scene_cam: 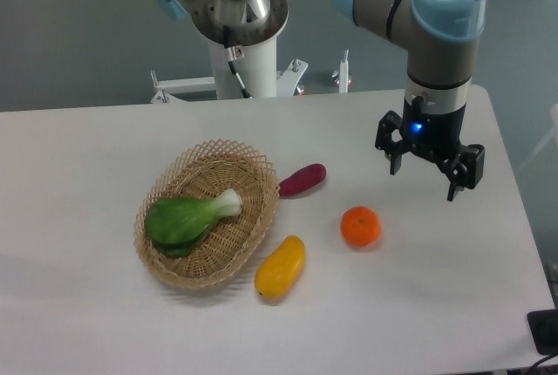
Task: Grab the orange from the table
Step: 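Move the open gripper down toward the small orange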
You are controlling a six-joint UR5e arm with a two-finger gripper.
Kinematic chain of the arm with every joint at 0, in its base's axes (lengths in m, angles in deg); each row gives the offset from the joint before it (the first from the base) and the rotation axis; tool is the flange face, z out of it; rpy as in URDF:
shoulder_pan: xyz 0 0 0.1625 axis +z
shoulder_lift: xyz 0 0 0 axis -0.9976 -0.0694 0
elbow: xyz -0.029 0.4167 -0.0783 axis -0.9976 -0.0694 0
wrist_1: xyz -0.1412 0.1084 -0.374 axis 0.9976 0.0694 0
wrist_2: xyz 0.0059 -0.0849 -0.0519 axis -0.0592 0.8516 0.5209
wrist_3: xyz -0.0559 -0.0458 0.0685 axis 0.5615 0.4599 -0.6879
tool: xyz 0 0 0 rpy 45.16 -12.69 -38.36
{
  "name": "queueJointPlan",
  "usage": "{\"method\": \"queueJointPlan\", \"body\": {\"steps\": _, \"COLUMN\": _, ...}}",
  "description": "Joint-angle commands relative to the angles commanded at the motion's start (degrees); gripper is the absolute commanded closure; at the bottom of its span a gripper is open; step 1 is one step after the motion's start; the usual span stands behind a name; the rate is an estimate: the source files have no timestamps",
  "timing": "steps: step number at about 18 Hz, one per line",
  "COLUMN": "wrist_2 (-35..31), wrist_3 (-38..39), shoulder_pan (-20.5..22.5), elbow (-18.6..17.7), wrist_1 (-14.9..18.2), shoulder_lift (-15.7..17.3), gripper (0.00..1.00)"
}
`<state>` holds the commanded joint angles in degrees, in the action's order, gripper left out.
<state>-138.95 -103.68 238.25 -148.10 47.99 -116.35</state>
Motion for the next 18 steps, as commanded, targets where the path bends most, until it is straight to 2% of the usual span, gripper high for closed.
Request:
{"method": "queueJointPlan", "body": {"steps": 8, "wrist_2": 0.0, "wrist_3": 0.8, "shoulder_pan": -0.4, "elbow": -0.6, "wrist_1": -0.5, "shoulder_lift": -0.7, "gripper": 0.00}}
{"method": "queueJointPlan", "body": {"steps": 10, "wrist_2": 0.0, "wrist_3": 2.9, "shoulder_pan": -0.7, "elbow": -2.4, "wrist_1": -0.7, "shoulder_lift": -0.9, "gripper": 0.00}}
{"method": "queueJointPlan", "body": {"steps": 12, "wrist_2": 0.0, "wrist_3": 7.4, "shoulder_pan": -0.9, "elbow": -4.5, "wrist_1": -3.0, "shoulder_lift": -0.9, "gripper": 0.00}}
{"method": "queueJointPlan", "body": {"steps": 13, "wrist_2": 0.0, "wrist_3": 10.6, "shoulder_pan": -1.0, "elbow": -6.6, "wrist_1": -5.5, "shoulder_lift": -1.1, "gripper": 0.00}}
{"method": "queueJointPlan", "body": {"steps": 15, "wrist_2": 0.0, "wrist_3": 14.0, "shoulder_pan": -2.2, "elbow": -8.6, "wrist_1": -8.3, "shoulder_lift": -2.5, "gripper": 0.00}}
{"method": "queueJointPlan", "body": {"steps": 18, "wrist_2": -0.6, "wrist_3": 17.2, "shoulder_pan": -2.4, "elbow": -8.8, "wrist_1": -9.2, "shoulder_lift": -5.7, "gripper": 0.00}}
